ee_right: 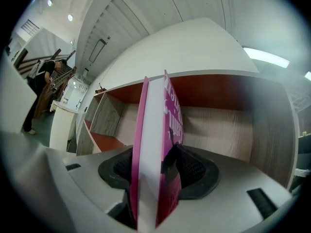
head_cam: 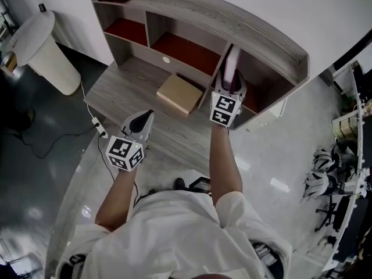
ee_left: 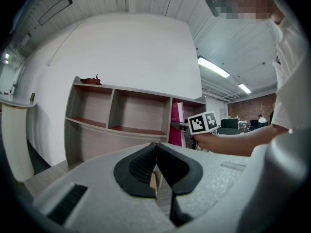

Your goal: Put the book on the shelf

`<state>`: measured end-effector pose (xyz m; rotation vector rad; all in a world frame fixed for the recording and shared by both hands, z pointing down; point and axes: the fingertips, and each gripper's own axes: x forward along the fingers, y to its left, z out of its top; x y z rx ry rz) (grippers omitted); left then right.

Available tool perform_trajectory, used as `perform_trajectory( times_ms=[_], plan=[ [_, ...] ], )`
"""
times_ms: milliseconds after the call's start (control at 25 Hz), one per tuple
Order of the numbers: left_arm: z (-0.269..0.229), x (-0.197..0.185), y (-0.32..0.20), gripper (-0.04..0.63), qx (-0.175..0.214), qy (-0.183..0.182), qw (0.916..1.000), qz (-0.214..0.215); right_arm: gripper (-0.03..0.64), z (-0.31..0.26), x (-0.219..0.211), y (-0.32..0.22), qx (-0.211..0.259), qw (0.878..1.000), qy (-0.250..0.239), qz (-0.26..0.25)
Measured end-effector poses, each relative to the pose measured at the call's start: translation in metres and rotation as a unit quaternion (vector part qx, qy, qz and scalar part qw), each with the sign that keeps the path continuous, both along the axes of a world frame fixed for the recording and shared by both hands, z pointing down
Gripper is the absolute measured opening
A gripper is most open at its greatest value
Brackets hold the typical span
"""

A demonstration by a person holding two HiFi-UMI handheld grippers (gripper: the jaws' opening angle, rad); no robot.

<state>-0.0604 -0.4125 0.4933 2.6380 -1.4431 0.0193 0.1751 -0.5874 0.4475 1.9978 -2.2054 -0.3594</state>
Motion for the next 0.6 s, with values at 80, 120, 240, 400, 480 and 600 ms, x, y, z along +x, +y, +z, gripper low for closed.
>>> perform_trajectory(
  times_ms=[80, 120, 240, 400, 480, 600],
  plan=[
    [0.001, -0.001, 0.001, 0.015, -0.001, -0.001, 1.0, -0.001, 0.2, 0.0, -0.001, -0.002, 0.0, 1.0, -0.001, -0.002],
    [0.001, -0.002, 0.002, 0.015, -0.001, -0.001, 1.0, -0.002, 0.202, 0.0, -0.001, -0.002, 0.001, 1.0, -0.003, -0.004],
    [0.002, -0.003, 0.002, 0.015, -0.002, -0.002, 1.0, -0.004, 0.202, -0.001, -0.002, -0.002, 0.005, 1.0, -0.005, -0.006],
    [0.001, 0.0, 0.0, 0.015, -0.001, 0.001, 1.0, -0.003, 0.207, 0.0, -0.002, -0.003, 0.004, 1.0, -0.002, -0.016],
    [0.001, 0.003, 0.0, 0.015, 0.0, 0.002, 1.0, -0.001, 0.213, 0.002, -0.001, -0.003, 0.001, 1.0, -0.002, -0.024],
    [0.0, 0.008, 0.003, 0.015, 0.0, 0.002, 1.0, 0.003, 0.23, 0.004, -0.003, -0.001, -0.005, 0.999, -0.014, -0.043]
  ],
)
